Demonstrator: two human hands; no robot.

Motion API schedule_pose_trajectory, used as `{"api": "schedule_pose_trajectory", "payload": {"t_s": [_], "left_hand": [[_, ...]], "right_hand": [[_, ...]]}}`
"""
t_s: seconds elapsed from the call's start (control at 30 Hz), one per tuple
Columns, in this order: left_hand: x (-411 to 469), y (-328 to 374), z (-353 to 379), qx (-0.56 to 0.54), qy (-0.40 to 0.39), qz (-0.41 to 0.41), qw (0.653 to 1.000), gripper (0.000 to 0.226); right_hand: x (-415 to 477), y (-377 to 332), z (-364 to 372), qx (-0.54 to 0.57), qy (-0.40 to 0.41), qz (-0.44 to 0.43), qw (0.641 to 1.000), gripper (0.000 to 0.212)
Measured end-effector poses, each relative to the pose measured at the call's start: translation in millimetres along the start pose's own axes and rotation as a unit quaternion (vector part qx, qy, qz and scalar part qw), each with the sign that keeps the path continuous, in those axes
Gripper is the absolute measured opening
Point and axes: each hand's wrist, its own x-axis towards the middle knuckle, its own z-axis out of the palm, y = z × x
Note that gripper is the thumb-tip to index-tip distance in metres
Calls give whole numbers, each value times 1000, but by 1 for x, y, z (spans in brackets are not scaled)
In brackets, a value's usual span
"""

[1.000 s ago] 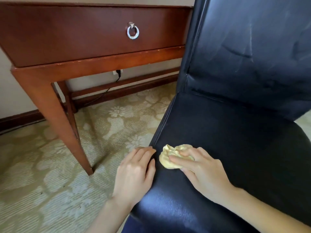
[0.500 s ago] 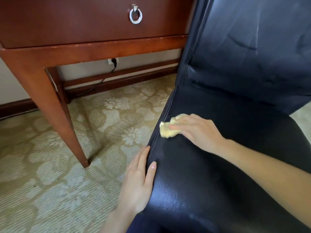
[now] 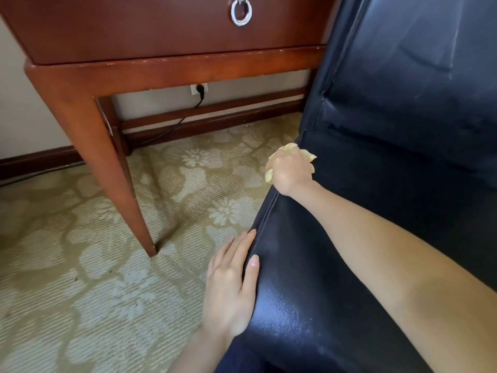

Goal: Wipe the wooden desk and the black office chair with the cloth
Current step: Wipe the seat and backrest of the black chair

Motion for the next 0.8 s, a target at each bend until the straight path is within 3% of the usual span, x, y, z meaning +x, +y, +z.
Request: {"api": "schedule_pose_trajectory", "payload": {"t_s": [0.13, 0.37, 0.5, 0.6, 0.8], "left_hand": [[-3, 0, 1, 13, 39, -13, 999, 54], [-6, 1, 2, -3, 134, -33, 990, 60], [-9, 0, 2, 1, 129, -6, 992, 58], [-11, -1, 2, 3, 122, 37, 992, 55], [-10, -2, 2, 27, 63, 45, 997, 55]], "right_hand": [[-44, -26, 0, 44, -41, -126, 990, 37], [-134, -48, -3, 167, 30, -189, 967, 34], [-168, -35, -8, 232, 56, -246, 940, 23], [-176, -18, -4, 216, 75, -304, 925, 17], [-142, 4, -1, 153, 144, -327, 921, 32]]}}
